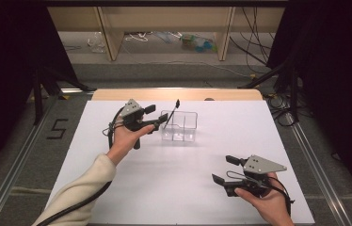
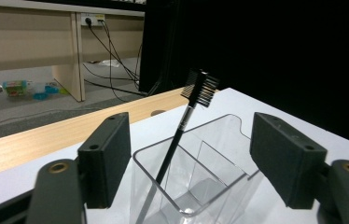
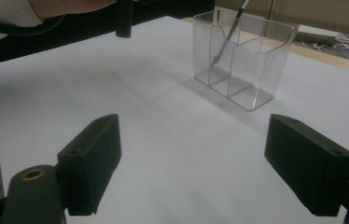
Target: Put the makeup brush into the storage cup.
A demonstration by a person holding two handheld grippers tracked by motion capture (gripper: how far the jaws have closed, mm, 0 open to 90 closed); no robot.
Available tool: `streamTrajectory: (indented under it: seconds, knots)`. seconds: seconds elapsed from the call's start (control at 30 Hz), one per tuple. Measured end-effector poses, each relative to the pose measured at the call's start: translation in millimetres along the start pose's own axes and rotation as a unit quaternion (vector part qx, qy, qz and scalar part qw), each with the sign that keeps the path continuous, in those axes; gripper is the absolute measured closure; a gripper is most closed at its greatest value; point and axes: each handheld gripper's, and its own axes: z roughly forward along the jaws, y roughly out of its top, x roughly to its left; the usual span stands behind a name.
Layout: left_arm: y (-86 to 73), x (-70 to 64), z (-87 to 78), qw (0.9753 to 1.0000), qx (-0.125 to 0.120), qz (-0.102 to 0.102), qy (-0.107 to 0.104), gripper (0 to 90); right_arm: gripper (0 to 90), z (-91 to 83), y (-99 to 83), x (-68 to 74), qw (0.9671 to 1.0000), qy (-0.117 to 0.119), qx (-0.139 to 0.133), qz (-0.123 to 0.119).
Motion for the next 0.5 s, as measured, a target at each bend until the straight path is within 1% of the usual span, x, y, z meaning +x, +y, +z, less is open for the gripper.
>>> streamTrajectory:
  seconds: [0.03, 0.1, 0.23, 0.27, 0.3, 0.33, 0.4, 0.43, 0.5]
  knots:
    - [0.5, -0.1, -1.4, 1.0000, 0.001, 0.008, -0.002, 27.8, 19.8, 0.1, 0.0, -0.1, 1.0000, 0.001, 0.000, 0.001]
    - [1.6, -1.7, -5.2, 0.9999, 0.000, 0.014, -0.003, 26.7, 19.8, -0.2, 0.0, -0.3, 1.0000, 0.001, 0.000, -0.001]
    - [2.2, -3.9, -11.3, 0.9999, -0.002, 0.015, -0.002, 26.0, 19.8, 0.2, 0.1, -0.4, 1.0000, 0.001, -0.002, -0.001]
    - [2.2, -4.5, -13.5, 0.9998, -0.001, 0.019, -0.002, 25.9, 19.8, 0.2, 0.0, -0.4, 1.0000, 0.000, -0.002, -0.001]
    - [1.8, -5.2, -15.0, 0.9998, -0.001, 0.018, -0.003, 25.8, 19.8, 0.2, 0.0, 0.0, 1.0000, 0.001, -0.001, 0.001]
    - [1.8, -5.5, -16.7, 0.9997, -0.001, 0.023, -0.003, 25.6, 19.8, 0.4, 0.1, -0.2, 1.0000, 0.000, -0.002, -0.001]
    - [1.6, -7.1, -20.3, 0.9997, 0.000, 0.023, -0.003, 25.3, 19.8, 0.1, 0.2, -0.2, 1.0000, 0.000, 0.000, -0.001]
    - [1.8, -7.4, -22.1, 0.9996, -0.001, 0.028, -0.004, 25.2, 19.8, 0.5, 0.1, -0.1, 1.0000, 0.001, -0.002, -0.001]
    - [1.9, -8.8, -25.7, 0.9995, -0.003, 0.030, -0.003, 25.0, 19.8, 0.6, 0.1, -0.1, 1.0000, 0.000, -0.002, -0.001]
